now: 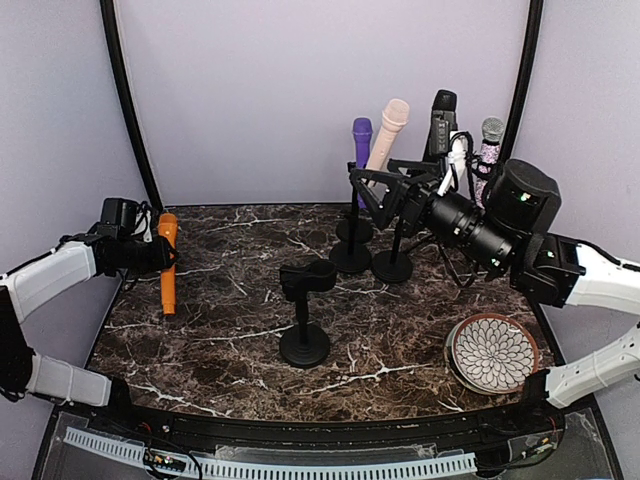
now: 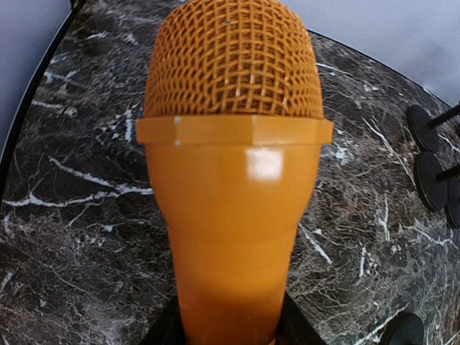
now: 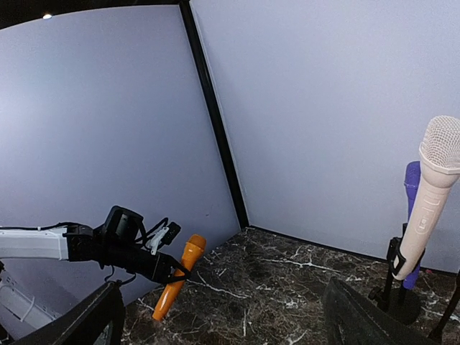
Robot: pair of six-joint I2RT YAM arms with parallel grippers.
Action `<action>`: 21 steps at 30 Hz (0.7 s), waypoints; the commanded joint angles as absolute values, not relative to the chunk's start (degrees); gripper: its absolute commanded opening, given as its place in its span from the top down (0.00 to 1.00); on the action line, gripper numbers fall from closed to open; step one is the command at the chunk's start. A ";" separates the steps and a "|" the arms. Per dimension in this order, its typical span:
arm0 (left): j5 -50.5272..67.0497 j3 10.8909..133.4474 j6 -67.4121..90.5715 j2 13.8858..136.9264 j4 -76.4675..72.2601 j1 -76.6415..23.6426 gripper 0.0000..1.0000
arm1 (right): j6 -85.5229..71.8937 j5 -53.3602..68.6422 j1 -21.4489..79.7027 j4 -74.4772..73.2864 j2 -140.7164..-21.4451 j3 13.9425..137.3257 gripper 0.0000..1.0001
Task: Remove the microphone from the stand
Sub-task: Place the microphone at the center of the board.
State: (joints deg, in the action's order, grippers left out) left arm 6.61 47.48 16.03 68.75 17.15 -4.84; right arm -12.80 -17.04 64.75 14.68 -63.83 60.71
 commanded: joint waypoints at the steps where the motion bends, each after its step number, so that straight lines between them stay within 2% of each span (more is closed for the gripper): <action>1: 7.50 45.77 21.26 75.34 12.62 -0.73 1.00 | -14.18 -19.51 64.41 15.36 -61.50 58.85 0.03; 7: 1.17 50.00 20.92 86.53 17.53 -0.18 1.00 | -15.70 -21.70 64.34 14.21 -58.67 56.28 0.03; 12: -2.42 50.94 19.83 90.42 18.90 -0.18 0.97 | -16.85 -22.70 64.24 13.74 -57.91 55.09 0.03; 14: -2.40 50.86 19.54 91.01 18.69 -0.18 0.91 | -17.18 -22.93 64.24 13.71 -57.91 54.76 0.03; 15: -2.38 50.86 19.52 91.13 18.66 -0.18 0.84 | -17.30 -23.00 64.25 13.71 -57.90 54.63 0.03; 21: -1.50 50.80 18.74 92.71 18.52 -0.18 0.61 | -17.99 -23.45 64.23 13.88 -58.00 54.11 0.03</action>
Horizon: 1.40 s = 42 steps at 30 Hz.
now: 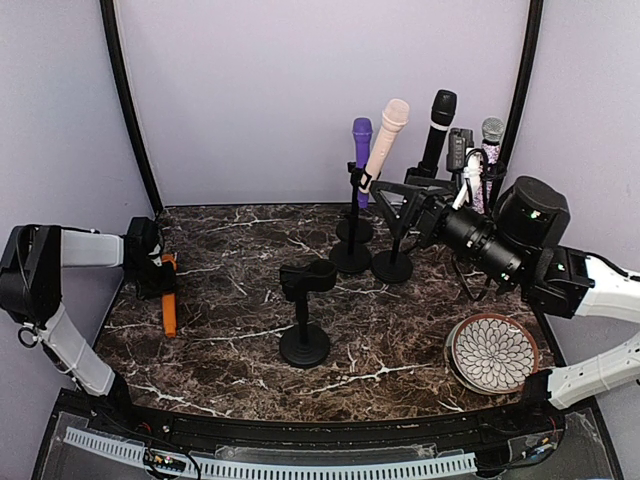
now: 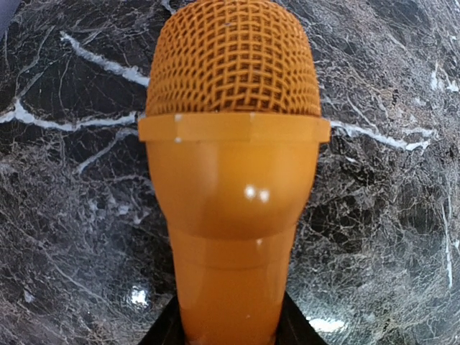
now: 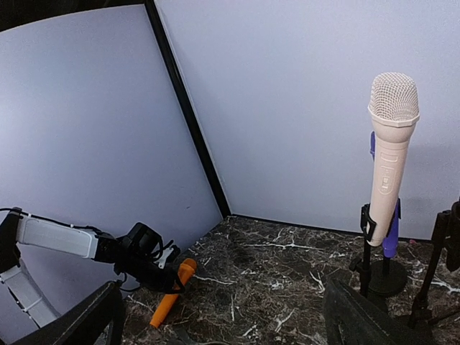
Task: Remove the microphone from the stand
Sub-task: Place the microphone at the center of the board, then pick up the microphone stand at the center of the board.
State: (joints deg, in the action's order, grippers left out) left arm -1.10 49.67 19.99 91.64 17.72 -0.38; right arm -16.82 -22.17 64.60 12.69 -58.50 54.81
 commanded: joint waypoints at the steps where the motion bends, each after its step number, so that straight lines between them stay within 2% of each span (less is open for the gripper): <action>1: -1.23 50.76 18.48 92.96 18.34 -0.18 0.59 | -18.13 -23.54 64.23 13.90 -57.94 54.05 0.03; 5: -1.19 50.67 18.10 93.19 18.44 -0.18 0.48 | -18.61 -23.68 64.19 14.07 -57.52 53.26 0.03; 17: -2.88 50.56 17.53 91.00 19.18 -0.18 0.28 | -18.81 -25.16 64.25 12.97 -56.73 51.22 0.03; 24: -4.99 50.02 17.58 84.96 18.60 -0.18 0.14 | -18.35 -20.41 64.24 14.30 -57.01 45.16 0.05; 30: -9.10 50.11 17.58 78.58 19.05 -0.18 0.11 | -21.53 -18.91 64.33 16.51 -56.91 38.84 0.07; 35: -9.63 50.69 16.75 72.46 19.29 -0.18 0.11 | -24.07 -25.36 64.18 14.76 -56.66 36.61 0.03; 42: 0.93 57.51 14.37 66.01 22.88 -0.26 0.12 | -29.38 -27.26 58.32 11.07 -54.45 32.94 0.01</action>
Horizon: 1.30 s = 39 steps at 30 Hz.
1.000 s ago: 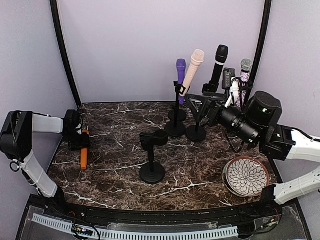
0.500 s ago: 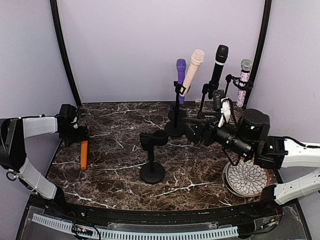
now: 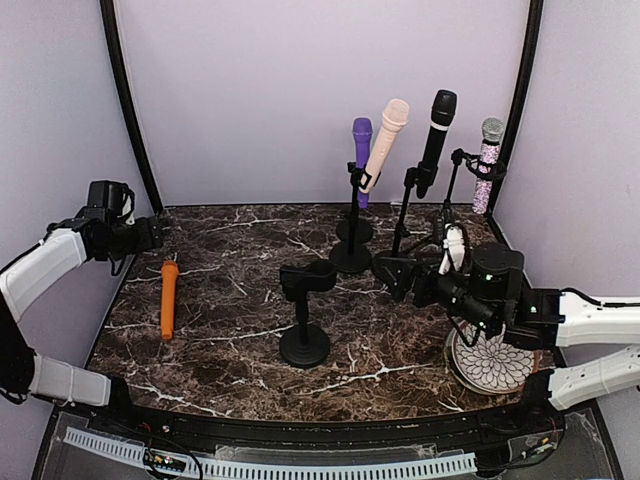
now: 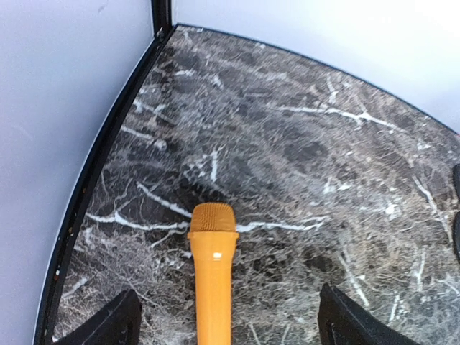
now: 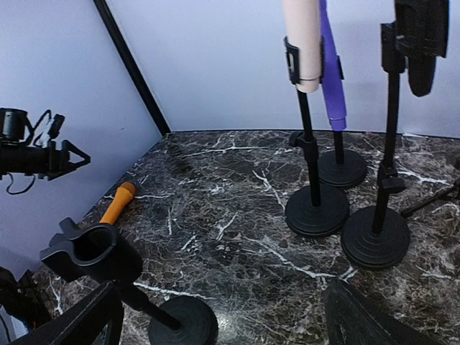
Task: Remove the microphone from the stand
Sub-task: Pick up the microphone stand at the center of the board.
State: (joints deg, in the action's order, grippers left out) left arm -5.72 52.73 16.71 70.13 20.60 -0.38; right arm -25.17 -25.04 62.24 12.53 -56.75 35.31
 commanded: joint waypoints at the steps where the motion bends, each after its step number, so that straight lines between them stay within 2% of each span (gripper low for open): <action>1: 2.66 59.29 13.77 65.08 23.54 -0.35 0.12 | -29.88 -26.80 56.60 10.32 -53.86 32.37 0.01; 7: 14.50 68.95 9.90 65.82 28.12 -2.67 0.12 | -29.45 -17.57 44.03 10.79 -51.96 28.24 0.02; 12: 28.64 66.97 2.31 63.91 22.53 -9.59 0.12 | -28.32 -7.87 35.97 22.09 -55.99 24.52 0.03; 15: 35.98 57.79 2.54 59.61 15.57 -14.23 0.13 | -28.93 -4.67 35.51 27.94 -60.06 23.84 0.06; 19: 39.23 39.56 11.61 51.26 -5.02 -19.63 0.14 | -30.88 -2.28 35.51 33.60 -63.62 23.14 0.07; 22: 37.58 25.68 16.86 45.79 -20.07 -24.30 0.14 | -31.21 -1.67 35.51 35.37 -64.39 23.17 0.07; 25: 30.53 19.72 15.35 44.71 -25.73 -32.26 0.14 | -30.80 -1.59 35.51 35.21 -64.79 23.82 0.07; 30: 23.63 19.46 10.11 54.61 -32.56 -43.52 0.15 | -31.16 -1.42 35.51 35.96 -65.46 24.00 0.07; 39: 22.79 25.72 7.99 79.25 -51.75 -48.51 0.15 | -32.43 -2.21 35.51 38.87 -66.50 22.65 0.07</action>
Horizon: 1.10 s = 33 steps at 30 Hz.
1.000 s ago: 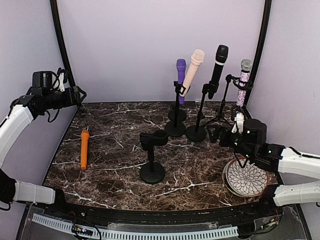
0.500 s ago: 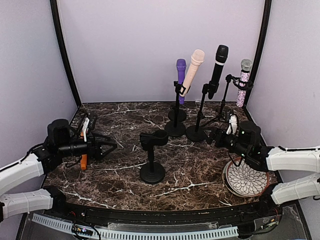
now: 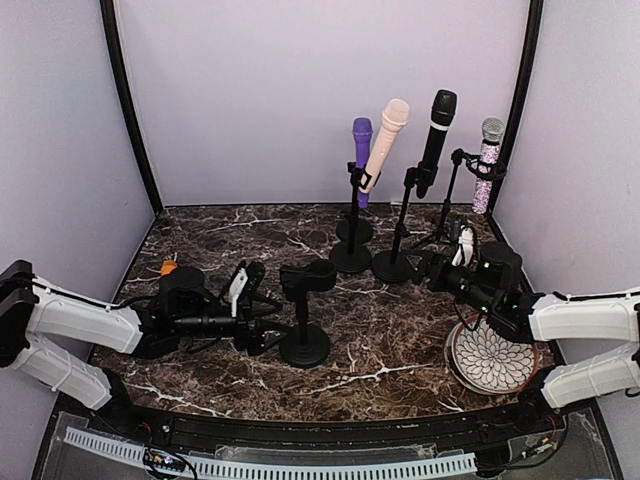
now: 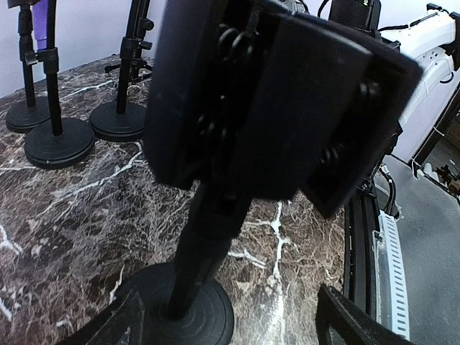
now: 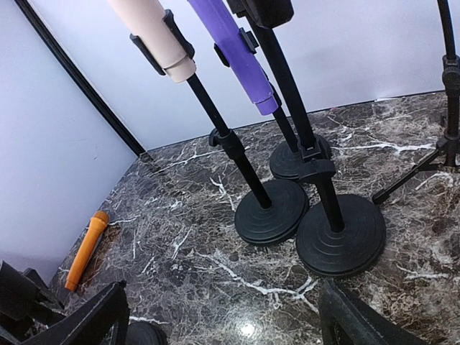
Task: Remove the microphone from the stand
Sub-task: Pick up the microphone stand at the center of the board.
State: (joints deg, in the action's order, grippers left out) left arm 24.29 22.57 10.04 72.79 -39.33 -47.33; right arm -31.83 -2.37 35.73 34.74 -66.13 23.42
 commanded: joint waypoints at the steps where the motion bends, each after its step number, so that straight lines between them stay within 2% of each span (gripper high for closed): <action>1: 22.53 26.13 7.99 80.49 -52.64 -48.56 0.14 | -32.49 -2.07 35.51 38.97 -66.45 22.67 0.07; 6: 21.53 29.21 7.55 87.75 -57.63 -49.44 0.14 | -32.95 -2.22 35.55 39.83 -66.35 21.95 0.07; 8: 20.48 29.37 7.25 88.94 -59.53 -49.98 0.17 | -33.11 -2.54 35.50 40.13 -66.47 21.57 0.07; 13: 16.66 29.26 4.40 89.58 -58.02 -50.28 0.39 | -33.50 -2.20 35.51 41.01 -66.81 21.11 0.08; 17: 15.81 29.03 3.27 89.64 -57.44 -50.38 0.49 | -33.87 -2.38 35.49 42.01 -67.56 21.01 0.08; 19: 14.89 28.45 3.19 89.38 -58.11 -50.39 0.58 | -34.22 -2.20 35.51 42.54 -67.90 21.01 0.08; 22: 14.03 27.90 2.63 87.95 -58.71 -50.36 0.76 | -34.43 -2.24 35.52 43.20 -68.26 20.85 0.09; 25: 12.52 26.91 1.55 85.47 -59.32 -50.32 0.88 | -34.49 -2.19 35.51 43.33 -68.46 20.96 0.09; 30: 10.26 29.08 -2.97 82.02 -53.48 -48.11 0.93 | -34.39 -1.96 35.51 43.40 -69.00 21.30 0.10; 33: 13.66 30.51 -3.01 81.91 -54.32 -41.83 0.93 | -34.46 -1.66 35.51 43.91 -69.57 21.52 0.10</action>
